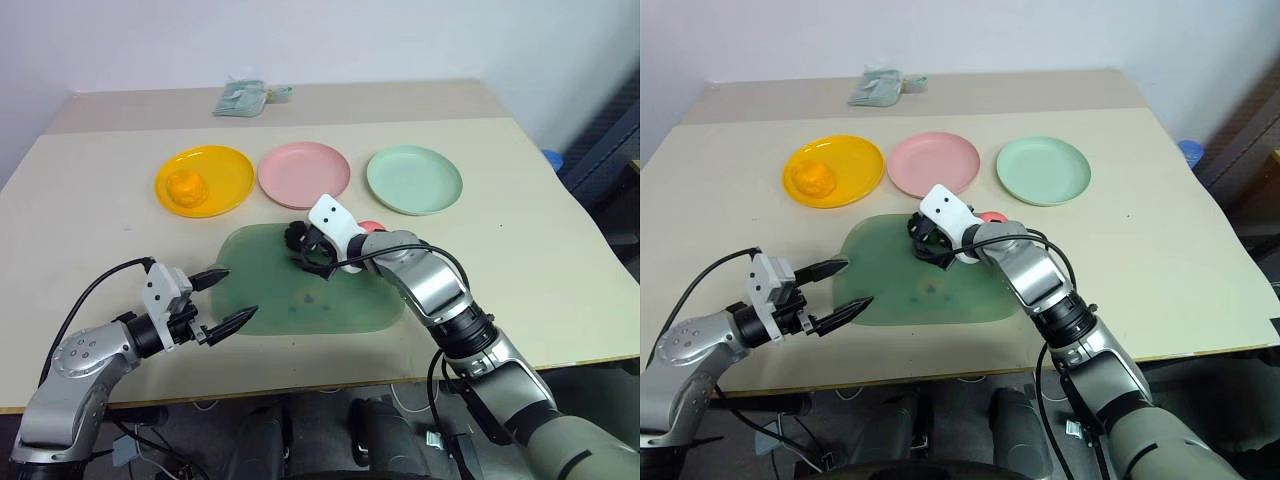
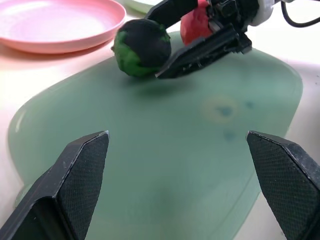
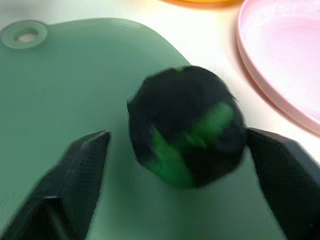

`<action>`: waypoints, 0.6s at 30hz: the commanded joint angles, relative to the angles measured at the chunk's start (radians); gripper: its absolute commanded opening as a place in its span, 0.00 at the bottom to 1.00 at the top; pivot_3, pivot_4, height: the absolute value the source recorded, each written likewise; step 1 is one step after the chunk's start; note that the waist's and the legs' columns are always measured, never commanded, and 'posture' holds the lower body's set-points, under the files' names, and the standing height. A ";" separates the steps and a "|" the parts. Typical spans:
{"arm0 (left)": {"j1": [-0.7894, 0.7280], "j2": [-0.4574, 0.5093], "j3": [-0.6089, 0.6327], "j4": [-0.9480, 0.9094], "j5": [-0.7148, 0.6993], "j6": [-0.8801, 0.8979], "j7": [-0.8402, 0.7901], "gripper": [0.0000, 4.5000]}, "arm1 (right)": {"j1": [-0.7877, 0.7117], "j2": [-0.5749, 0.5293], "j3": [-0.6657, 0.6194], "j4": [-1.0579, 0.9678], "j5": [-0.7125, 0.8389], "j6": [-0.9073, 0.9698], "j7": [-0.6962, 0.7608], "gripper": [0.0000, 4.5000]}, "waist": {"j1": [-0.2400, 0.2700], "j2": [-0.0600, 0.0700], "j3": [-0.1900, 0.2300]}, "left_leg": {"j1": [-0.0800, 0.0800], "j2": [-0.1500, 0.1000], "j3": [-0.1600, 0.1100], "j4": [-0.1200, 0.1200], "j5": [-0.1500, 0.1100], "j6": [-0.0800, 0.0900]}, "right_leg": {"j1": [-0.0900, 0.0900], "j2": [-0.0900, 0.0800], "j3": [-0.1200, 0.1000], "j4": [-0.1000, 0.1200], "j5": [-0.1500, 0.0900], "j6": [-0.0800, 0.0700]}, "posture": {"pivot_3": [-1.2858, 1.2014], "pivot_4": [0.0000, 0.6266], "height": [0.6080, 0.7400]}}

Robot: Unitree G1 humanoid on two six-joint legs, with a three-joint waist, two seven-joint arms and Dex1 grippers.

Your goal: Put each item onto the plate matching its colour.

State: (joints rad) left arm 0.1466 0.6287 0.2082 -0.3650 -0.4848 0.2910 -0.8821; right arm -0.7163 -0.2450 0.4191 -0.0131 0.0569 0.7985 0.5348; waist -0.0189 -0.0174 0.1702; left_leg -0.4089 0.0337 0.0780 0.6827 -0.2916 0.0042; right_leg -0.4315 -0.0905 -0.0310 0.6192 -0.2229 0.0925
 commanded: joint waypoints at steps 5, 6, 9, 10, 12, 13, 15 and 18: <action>-0.002 -0.003 -0.014 -0.010 0.011 -0.030 0.002 1.00 | -0.014 0.022 -0.019 -0.051 -0.019 -0.025 -0.009 0.44 | 0.000 0.000 0.000 | 0.000 0.000 0.000 0.000 0.000 0.000 | 0.000 0.000 0.000 0.000 0.000 0.000 | 0.52 0.24 1.00; -0.002 -0.003 -0.014 -0.010 0.012 -0.031 0.002 1.00 | -0.014 0.024 -0.021 -0.051 -0.020 -0.026 -0.009 0.44 | 0.000 0.000 0.000 | 0.000 0.000 0.000 0.000 0.000 0.000 | 0.000 0.000 0.000 0.000 0.000 0.000 | 0.52 0.24 1.00; -0.008 0.001 -0.008 -0.011 0.010 -0.023 0.006 1.00 | -0.013 0.023 -0.023 -0.062 -0.027 -0.047 -0.013 0.44 | 0.000 0.000 0.000 | 0.000 0.000 0.000 0.000 0.000 0.000 | 0.000 0.000 0.000 0.000 0.000 0.000 | 0.52 0.24 1.00; -0.012 0.004 -0.004 -0.011 0.008 -0.019 0.008 1.00 | -0.016 0.022 -0.028 -0.071 -0.026 -0.056 -0.013 0.44 | 0.000 0.000 0.000 | 0.000 0.000 0.000 0.000 0.000 0.000 | 0.000 0.000 0.000 0.000 0.000 0.000 | 0.52 0.24 1.00; -0.016 0.010 0.004 -0.014 0.002 -0.011 0.011 1.00 | -0.030 0.022 -0.053 -0.099 -0.012 -0.065 -0.009 0.44 | 0.000 0.000 0.000 | 0.000 0.000 0.000 0.000 0.000 0.000 | 0.000 0.000 0.000 0.000 0.000 0.000 | 0.52 0.24 1.00; -0.018 0.012 0.007 -0.017 -0.001 -0.007 0.012 1.00 | -0.036 0.024 -0.070 -0.108 -0.003 -0.068 -0.009 0.44 | 0.000 0.000 0.000 | 0.000 0.000 0.000 0.000 0.000 0.000 | 0.000 0.000 0.000 0.000 0.000 0.000 | 0.52 0.24 1.00; -0.018 0.014 0.011 -0.027 -0.007 0.001 0.018 1.00 | -0.047 0.024 -0.107 -0.121 0.012 -0.073 -0.011 0.44 | 0.001 0.000 0.000 | 0.000 0.000 0.000 0.000 0.000 0.000 | -0.001 0.000 0.000 0.000 0.000 0.000 | 0.52 0.24 1.00; -0.018 0.009 0.011 -0.047 -0.013 0.015 0.029 1.00 | -0.061 0.013 -0.176 -0.118 0.020 -0.090 -0.033 0.44 | 0.002 0.000 0.000 | 0.000 0.000 0.000 0.000 0.000 0.000 | 0.000 0.000 0.000 0.000 0.000 0.000 | 0.52 0.24 1.00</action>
State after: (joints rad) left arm 0.1355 0.6302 0.1968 -0.3687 -0.4797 0.3018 -0.8620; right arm -0.7487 -0.2265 0.3009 -0.0854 0.0648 0.7367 0.5174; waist -0.0172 -0.0171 0.1703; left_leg -0.4092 0.0340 0.0778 0.6825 -0.2917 0.0042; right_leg -0.4319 -0.0905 -0.0309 0.6191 -0.2229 0.0925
